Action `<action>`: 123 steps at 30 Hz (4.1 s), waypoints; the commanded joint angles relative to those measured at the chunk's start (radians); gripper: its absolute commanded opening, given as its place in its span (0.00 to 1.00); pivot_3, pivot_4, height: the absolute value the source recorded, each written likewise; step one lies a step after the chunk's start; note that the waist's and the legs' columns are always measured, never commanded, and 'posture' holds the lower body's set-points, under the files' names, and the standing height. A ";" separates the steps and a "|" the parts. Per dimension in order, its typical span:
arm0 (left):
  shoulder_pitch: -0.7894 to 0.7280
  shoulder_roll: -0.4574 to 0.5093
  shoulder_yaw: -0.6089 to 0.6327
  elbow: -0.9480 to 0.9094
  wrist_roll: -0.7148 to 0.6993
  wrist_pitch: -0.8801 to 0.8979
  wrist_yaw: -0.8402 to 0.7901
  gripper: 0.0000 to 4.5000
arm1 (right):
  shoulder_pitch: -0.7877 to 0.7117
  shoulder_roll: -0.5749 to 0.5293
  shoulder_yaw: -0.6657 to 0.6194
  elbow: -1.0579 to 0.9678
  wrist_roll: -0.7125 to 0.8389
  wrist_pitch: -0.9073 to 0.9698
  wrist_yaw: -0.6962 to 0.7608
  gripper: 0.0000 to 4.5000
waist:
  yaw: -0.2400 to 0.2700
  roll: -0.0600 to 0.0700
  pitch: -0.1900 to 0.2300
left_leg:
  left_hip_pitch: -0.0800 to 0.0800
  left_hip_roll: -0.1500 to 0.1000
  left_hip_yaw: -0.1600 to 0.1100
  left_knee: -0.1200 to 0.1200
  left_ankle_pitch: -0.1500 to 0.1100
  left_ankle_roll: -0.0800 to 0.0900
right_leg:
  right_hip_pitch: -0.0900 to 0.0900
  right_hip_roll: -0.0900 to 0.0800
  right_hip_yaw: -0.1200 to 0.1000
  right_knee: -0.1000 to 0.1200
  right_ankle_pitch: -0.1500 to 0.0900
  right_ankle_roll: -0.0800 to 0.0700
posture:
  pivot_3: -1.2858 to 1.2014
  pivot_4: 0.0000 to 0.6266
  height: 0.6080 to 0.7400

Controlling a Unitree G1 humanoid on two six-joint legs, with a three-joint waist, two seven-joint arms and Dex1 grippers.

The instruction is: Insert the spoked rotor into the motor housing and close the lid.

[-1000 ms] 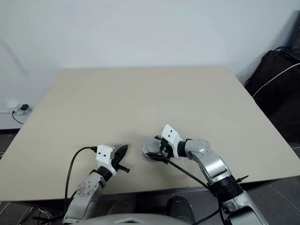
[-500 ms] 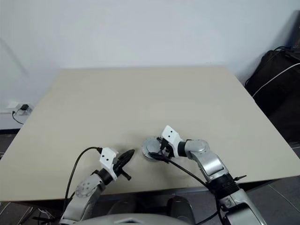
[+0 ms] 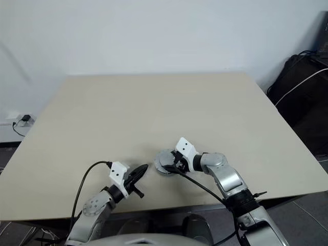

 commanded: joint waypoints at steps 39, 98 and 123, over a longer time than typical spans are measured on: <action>-0.008 -0.013 -0.012 -0.085 -0.007 0.061 0.045 0.00 | -0.049 -0.042 0.107 -0.014 -0.105 0.213 -0.017 0.71 | 0.002 0.007 -0.022 | 0.002 0.000 0.000 0.000 0.000 0.000 | 0.001 0.000 0.000 0.000 0.000 0.000 | 0.52 0.00 1.00; -0.366 -0.049 -0.118 0.148 0.059 0.347 -0.009 0.00 | -0.042 -0.060 0.139 -0.054 -0.102 0.238 -0.038 0.71 | 0.013 0.004 -0.025 | 0.002 0.000 0.000 0.000 -0.001 0.001 | 0.002 -0.001 -0.001 -0.001 0.001 0.001 | 0.52 0.00 1.00; -0.339 -0.021 -0.159 0.086 0.061 0.436 -0.015 0.00 | 0.215 -0.118 -0.212 -0.368 0.133 0.311 -0.089 1.00 | 0.028 0.006 -0.021 | 0.001 -0.002 -0.001 0.000 -0.004 0.007 | 0.002 -0.003 0.000 -0.003 0.000 0.002 | 0.52 0.00 1.00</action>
